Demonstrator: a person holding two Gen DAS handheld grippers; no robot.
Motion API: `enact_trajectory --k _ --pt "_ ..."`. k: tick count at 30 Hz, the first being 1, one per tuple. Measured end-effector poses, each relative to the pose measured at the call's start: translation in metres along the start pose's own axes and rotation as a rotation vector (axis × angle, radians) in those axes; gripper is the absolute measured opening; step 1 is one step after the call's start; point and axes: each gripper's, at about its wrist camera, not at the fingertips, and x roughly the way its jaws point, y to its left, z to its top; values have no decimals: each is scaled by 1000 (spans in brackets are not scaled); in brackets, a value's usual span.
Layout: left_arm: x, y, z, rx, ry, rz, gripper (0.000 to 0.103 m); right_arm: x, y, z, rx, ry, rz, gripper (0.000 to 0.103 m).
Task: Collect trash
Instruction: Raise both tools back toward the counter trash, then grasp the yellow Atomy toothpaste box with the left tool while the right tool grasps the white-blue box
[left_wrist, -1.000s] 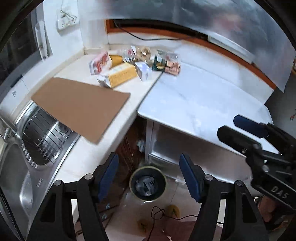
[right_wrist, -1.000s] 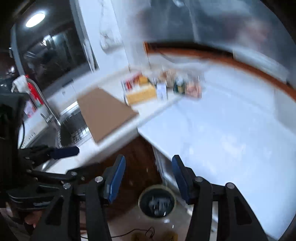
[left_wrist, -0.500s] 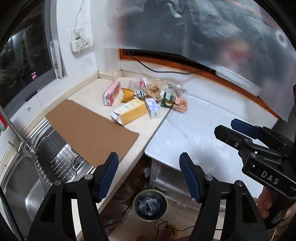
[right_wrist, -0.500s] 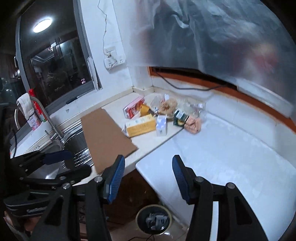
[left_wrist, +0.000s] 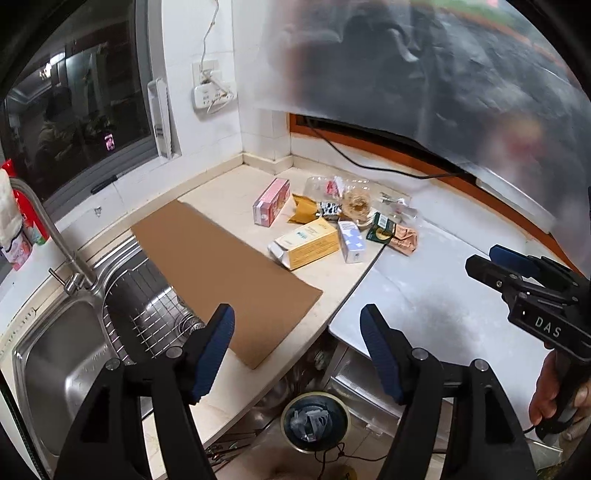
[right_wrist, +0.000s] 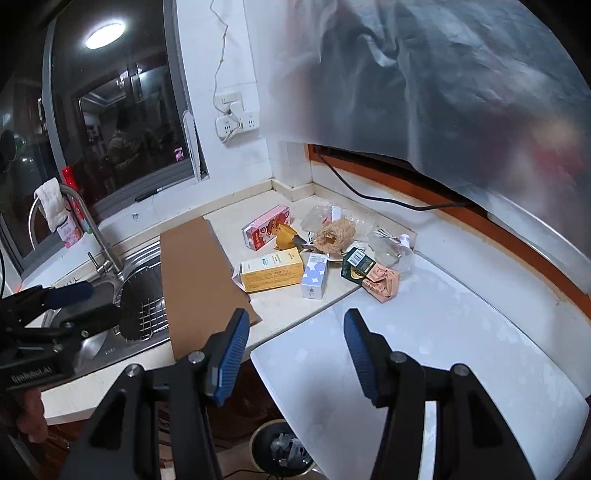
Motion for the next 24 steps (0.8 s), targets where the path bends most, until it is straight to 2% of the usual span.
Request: enact_trajectory --k 1,3,7,10,14,24 --pt "3 3 2 2 8 -3 71 7 -1 2 2 22 -1 54" --pt "13 9 7 15 31 -18 81 18 -2 4 1 58 -17 55" --pt "42 17 23 45 63 -51 82 44 -1 9 1 119 -43 57" --pt "72 23 40 63 97 -73 82 63 1 14 19 162 -25 57" --pt "127 25 65 138 166 -130 82 100 2 25 71 202 -38 57" --pt "266 9 104 348 316 -194 82 213 1 53 134 270 -118 57"
